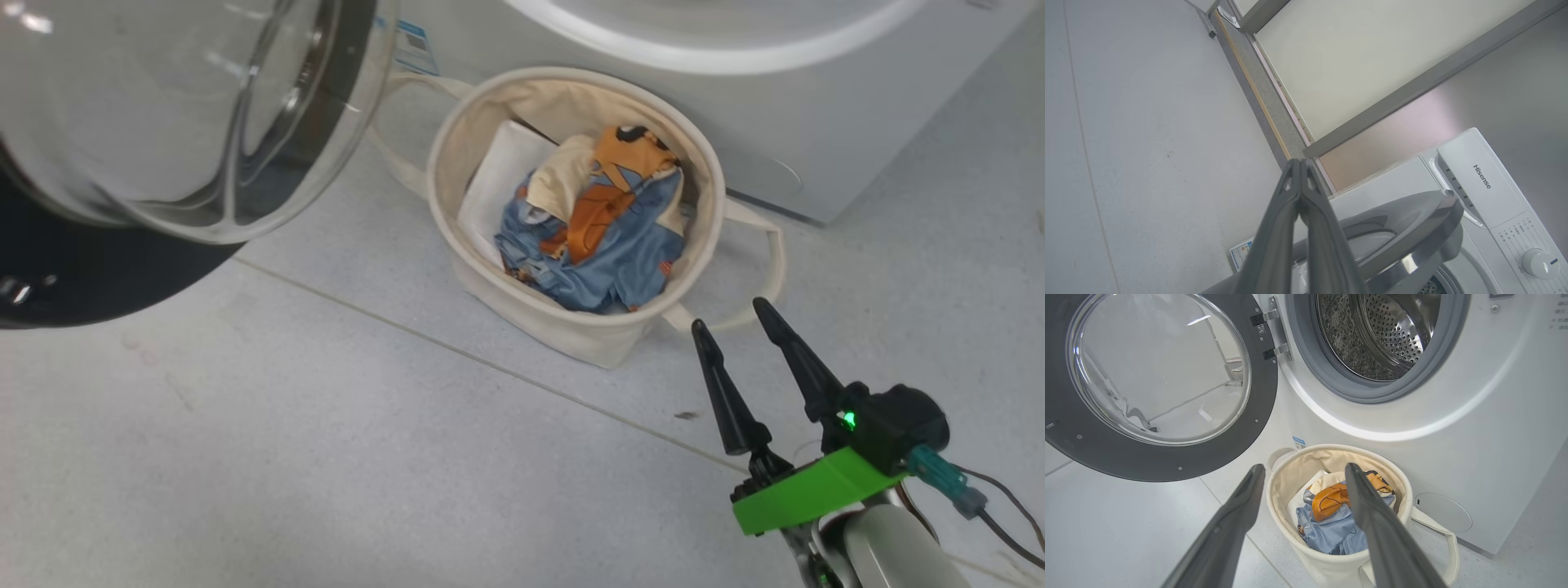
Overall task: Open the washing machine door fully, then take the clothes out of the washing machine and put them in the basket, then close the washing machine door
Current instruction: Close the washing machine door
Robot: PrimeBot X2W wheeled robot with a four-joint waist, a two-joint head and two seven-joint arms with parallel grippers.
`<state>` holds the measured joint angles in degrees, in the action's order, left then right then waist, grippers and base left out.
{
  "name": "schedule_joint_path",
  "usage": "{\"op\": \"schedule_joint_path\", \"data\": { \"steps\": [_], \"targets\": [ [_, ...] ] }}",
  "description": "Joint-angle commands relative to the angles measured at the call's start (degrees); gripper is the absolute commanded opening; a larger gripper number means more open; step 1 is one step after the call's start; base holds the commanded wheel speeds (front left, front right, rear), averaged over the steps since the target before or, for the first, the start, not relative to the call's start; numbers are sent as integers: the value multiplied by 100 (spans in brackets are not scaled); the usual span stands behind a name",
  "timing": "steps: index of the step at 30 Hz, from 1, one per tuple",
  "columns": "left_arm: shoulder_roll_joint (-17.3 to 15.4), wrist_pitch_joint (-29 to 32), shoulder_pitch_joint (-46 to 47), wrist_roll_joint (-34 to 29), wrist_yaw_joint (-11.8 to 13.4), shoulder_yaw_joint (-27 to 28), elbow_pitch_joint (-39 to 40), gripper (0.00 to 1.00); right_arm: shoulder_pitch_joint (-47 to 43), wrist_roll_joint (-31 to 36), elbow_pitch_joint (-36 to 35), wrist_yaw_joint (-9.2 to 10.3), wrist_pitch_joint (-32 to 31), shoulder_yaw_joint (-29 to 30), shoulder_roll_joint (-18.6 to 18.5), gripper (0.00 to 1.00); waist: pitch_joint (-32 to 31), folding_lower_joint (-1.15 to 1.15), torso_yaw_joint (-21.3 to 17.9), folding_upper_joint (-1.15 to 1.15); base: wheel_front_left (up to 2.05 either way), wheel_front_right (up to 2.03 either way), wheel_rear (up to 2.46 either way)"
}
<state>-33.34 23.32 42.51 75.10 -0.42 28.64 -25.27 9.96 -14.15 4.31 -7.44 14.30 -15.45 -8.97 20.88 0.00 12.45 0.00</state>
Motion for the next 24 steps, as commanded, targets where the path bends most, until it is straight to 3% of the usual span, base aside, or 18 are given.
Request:
{"op": "schedule_joint_path", "data": {
  "steps": [1,24],
  "targets": [
    [-436,104,132,63,27,163,172,0,75,11,-211,-5,70,-100,-8,100,96,0,-106,0,0,0,0],
    [-139,1518,-383,757,879,0,1174,0,171,3,-210,-5,70,-94,-49,100,123,0,-221,0,0,0,0]
  ]
}}
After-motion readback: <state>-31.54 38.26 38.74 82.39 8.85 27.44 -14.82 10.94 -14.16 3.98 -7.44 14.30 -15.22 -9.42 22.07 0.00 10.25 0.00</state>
